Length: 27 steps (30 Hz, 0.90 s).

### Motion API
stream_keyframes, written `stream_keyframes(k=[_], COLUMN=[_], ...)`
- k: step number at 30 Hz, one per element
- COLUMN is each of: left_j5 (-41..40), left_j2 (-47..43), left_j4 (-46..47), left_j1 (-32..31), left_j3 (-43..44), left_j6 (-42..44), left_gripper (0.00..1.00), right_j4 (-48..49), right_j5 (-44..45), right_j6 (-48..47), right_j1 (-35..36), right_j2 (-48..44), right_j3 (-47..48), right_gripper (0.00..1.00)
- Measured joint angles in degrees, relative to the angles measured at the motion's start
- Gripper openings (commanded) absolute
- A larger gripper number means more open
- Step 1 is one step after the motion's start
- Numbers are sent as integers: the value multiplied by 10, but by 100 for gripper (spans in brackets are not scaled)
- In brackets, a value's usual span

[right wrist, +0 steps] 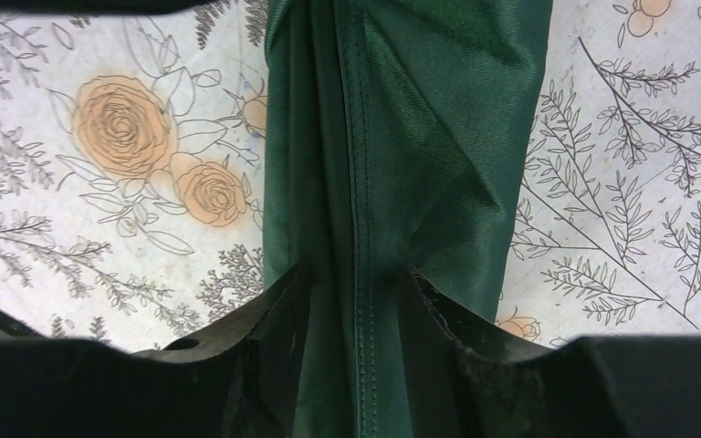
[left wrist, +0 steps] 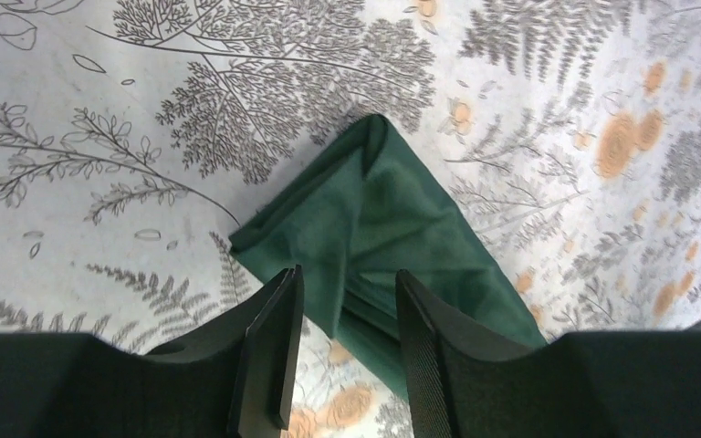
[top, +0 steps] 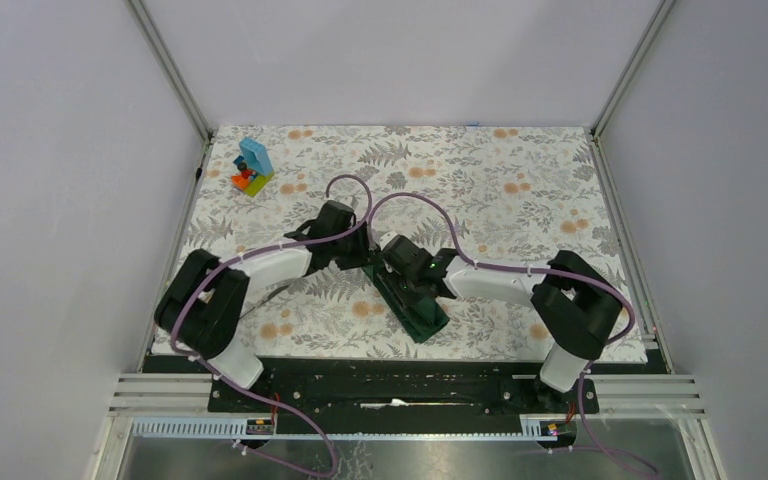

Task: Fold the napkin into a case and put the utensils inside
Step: Smooth out the smaller rectangle-folded napkin at the center of the board.

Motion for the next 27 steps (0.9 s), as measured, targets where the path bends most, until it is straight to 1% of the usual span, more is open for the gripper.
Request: stream_keyframes(k=[2, 4, 6, 8, 9, 12, 13, 16, 18, 22, 27], left_j5=[0, 0, 3, 17, 28, 66, 78, 99, 103, 99, 93], left_j2=[-28, -59, -86, -109, -116, -121, -121, -120, -120, -116, -77], left_j4=[-22, -39, -44, -37, -30, 10, 23, 57, 77, 133, 204], left_j1=[0, 0, 0, 0, 0, 0, 0, -9, -21, -56, -80], left_j3=[0, 0, -4, -23, -37, -100, -125, -188, -208, -219, -233], left_j6=[3, 5, 3, -4, -10, -41, -54, -99, -123, -160, -197], left_gripper=[47, 39, 35, 28, 26, 24, 25, 25, 25, 21, 14], right_j4=[3, 8, 12, 19, 23, 30, 34, 43, 49, 54, 47], right_j5=[4, 5, 10, 14, 16, 16, 16, 18, 20, 20, 16], right_j6=[1, 2, 2, 3, 4, 4, 4, 4, 5, 10, 19], right_j1=[0, 1, 2, 2, 2, 2, 2, 2, 2, 2, 3], right_j2=[7, 10, 10, 10, 10, 10, 10, 10, 11, 11, 3], right_j3=[-2, -6, -11, -17, -20, -24, -25, -28, -29, -30, -29], right_gripper=[48, 46, 39, 37, 37, 36, 34, 23, 14, 1, 0])
